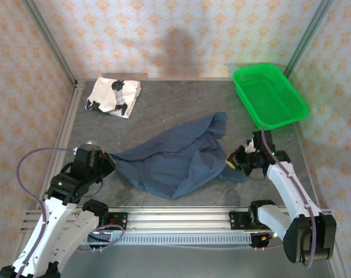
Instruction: Fold and stack the t-shirts
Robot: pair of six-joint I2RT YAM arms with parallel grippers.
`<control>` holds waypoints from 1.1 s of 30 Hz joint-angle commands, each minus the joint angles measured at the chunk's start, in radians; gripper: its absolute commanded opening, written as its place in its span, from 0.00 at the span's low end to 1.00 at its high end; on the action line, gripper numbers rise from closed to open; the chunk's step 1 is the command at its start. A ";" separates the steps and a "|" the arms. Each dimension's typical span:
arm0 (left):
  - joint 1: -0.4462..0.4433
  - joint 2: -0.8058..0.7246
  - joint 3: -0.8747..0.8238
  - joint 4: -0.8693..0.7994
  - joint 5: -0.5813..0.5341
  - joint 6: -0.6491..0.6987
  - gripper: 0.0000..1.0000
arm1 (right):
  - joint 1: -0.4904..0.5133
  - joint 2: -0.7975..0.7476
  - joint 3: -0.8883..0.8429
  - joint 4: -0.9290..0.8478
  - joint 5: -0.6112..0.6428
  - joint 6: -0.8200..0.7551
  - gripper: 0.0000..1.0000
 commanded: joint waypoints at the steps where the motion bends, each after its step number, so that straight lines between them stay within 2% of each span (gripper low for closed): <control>1: 0.006 0.062 0.164 0.007 -0.051 0.056 0.00 | -0.002 0.009 0.178 0.044 0.046 0.041 0.00; 6: 0.043 0.213 0.445 0.006 -0.046 0.136 0.00 | -0.050 0.121 0.533 0.017 0.067 0.051 0.00; 10: 0.119 0.364 0.725 -0.021 0.007 0.185 0.00 | -0.094 0.221 0.839 0.003 0.079 0.088 0.00; 14: 0.155 0.491 1.010 -0.054 -0.005 0.238 0.00 | -0.099 0.295 1.086 -0.033 0.087 0.118 0.00; 21: 0.168 0.593 1.322 -0.083 -0.070 0.322 0.00 | -0.102 0.302 1.292 -0.085 0.110 0.144 0.00; 27: 0.168 0.646 1.453 -0.057 -0.054 0.334 0.00 | -0.101 0.318 1.438 -0.133 0.110 0.158 0.00; 33: 0.168 0.754 1.681 -0.042 -0.004 0.366 0.00 | -0.102 0.383 1.626 -0.194 0.092 0.159 0.00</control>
